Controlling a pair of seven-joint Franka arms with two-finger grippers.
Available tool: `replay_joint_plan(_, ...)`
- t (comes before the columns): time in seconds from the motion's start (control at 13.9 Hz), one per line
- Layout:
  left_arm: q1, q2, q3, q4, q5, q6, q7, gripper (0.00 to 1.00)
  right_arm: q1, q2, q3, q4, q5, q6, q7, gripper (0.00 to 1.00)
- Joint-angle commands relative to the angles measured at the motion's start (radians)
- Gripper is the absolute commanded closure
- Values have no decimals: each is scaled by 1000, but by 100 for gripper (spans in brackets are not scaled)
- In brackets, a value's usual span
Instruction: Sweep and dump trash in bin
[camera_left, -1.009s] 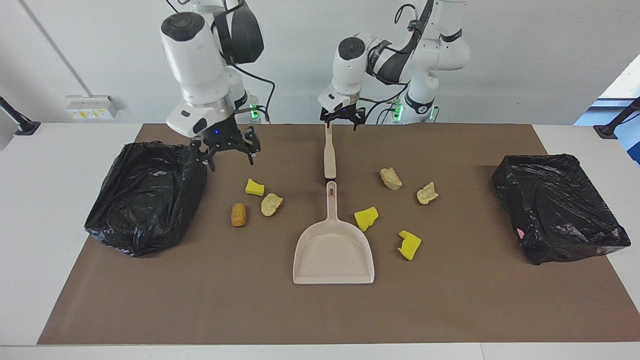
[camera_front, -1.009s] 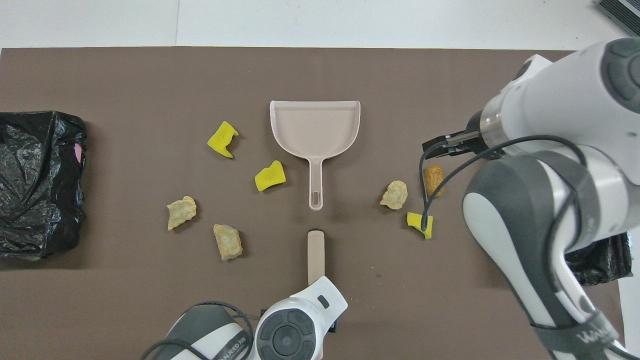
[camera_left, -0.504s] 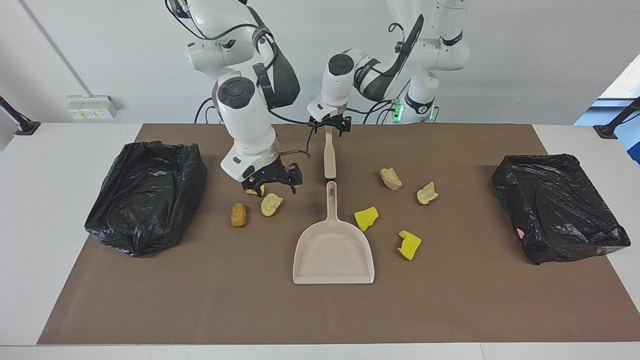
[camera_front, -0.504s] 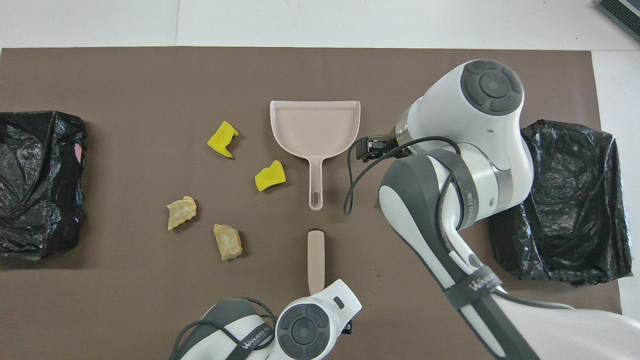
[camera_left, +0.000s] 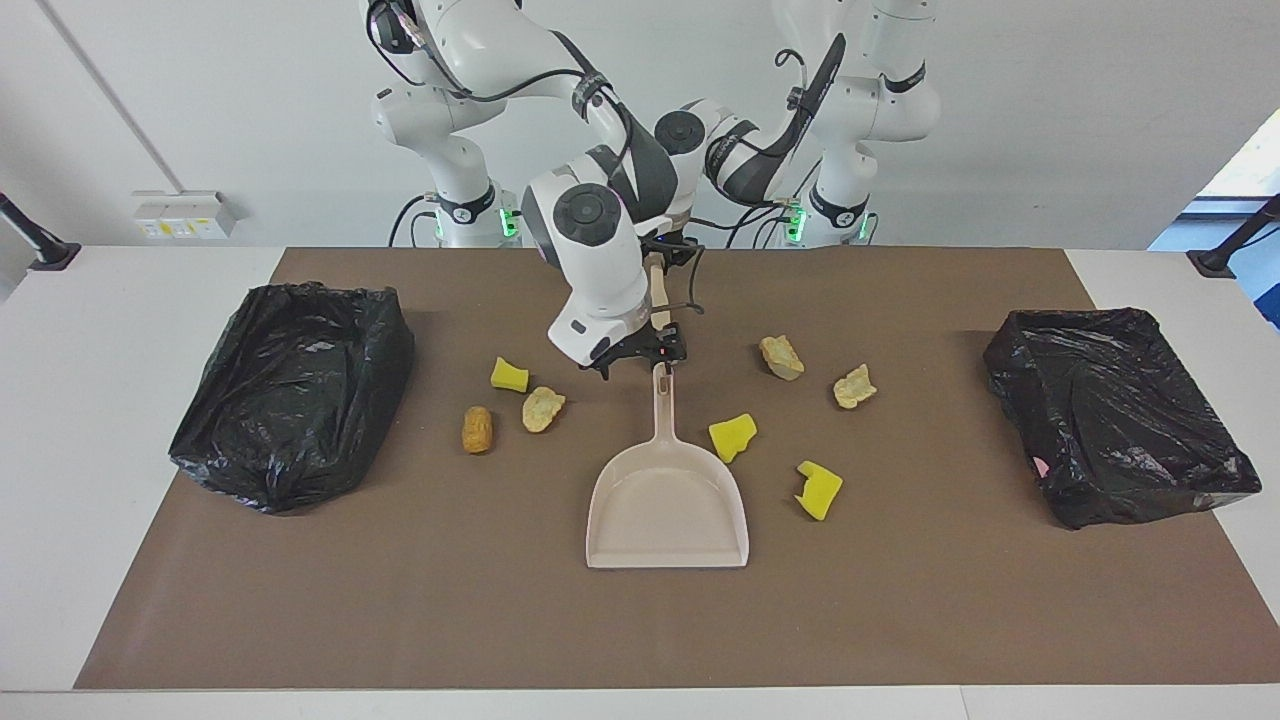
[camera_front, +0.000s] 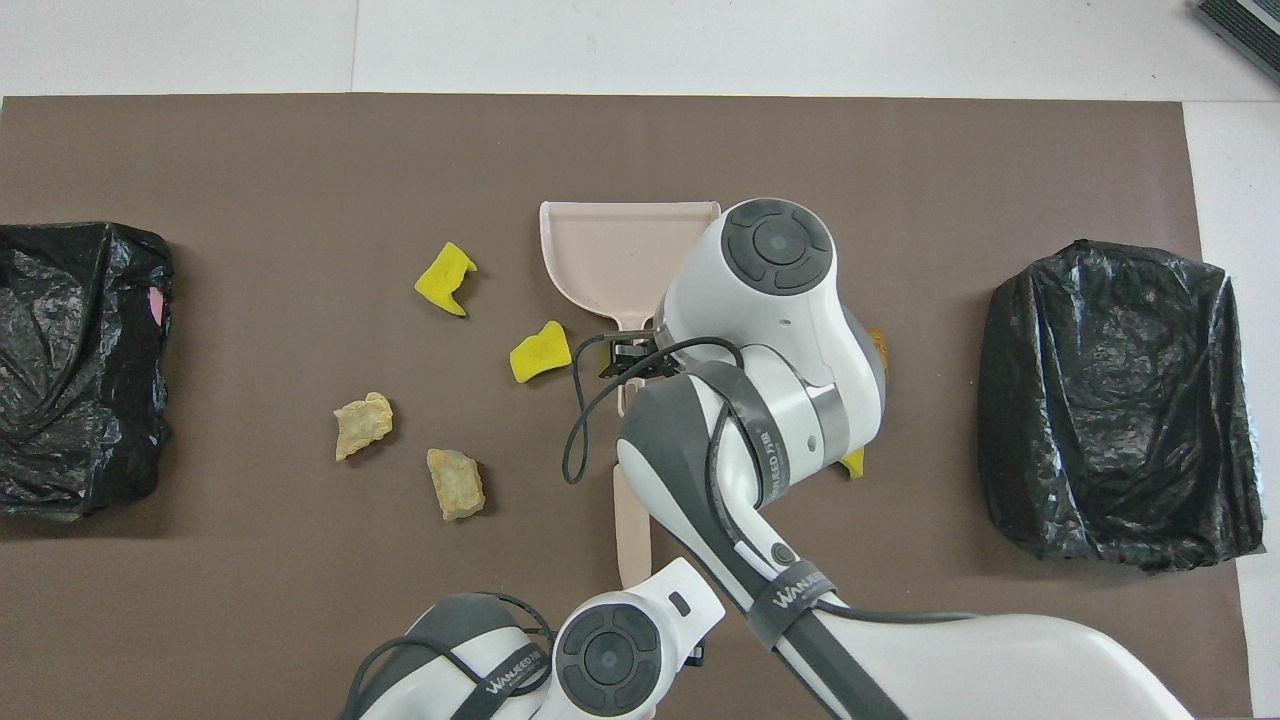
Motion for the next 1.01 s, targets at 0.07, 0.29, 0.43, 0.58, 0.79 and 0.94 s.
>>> replay_joint_plan(0.07, 26, 7, 4, 18, 6, -35, 74, 100, 21, 67, -2, 20, 24, 46, 12, 0)
replay_joint_plan(0.29, 36, 6, 5, 21, 6, -51, 116, 100, 21, 84, -2, 20, 21, 63, 11, 0)
replay_joint_plan(0.43, 36, -6, 7, 19, 8, -81, 119, 100, 14, 88, -2, 20, 21, 63, 11, 0)
replay_joint_plan(0.58, 37, -14, 29, 21, 17, -120, 145, 100, 18, 96, -2, 20, 22, 78, 11, 0)
replay_joint_plan(0.79, 37, -19, 95, 42, 83, -164, 157, 100, 20, 99, -2, 20, 27, 78, 11, 7)
replay_joint_plan(0.94, 45, -22, 135, 65, 100, -248, 204, 100, 20, 99, -2, 18, 24, 77, 8, 46)
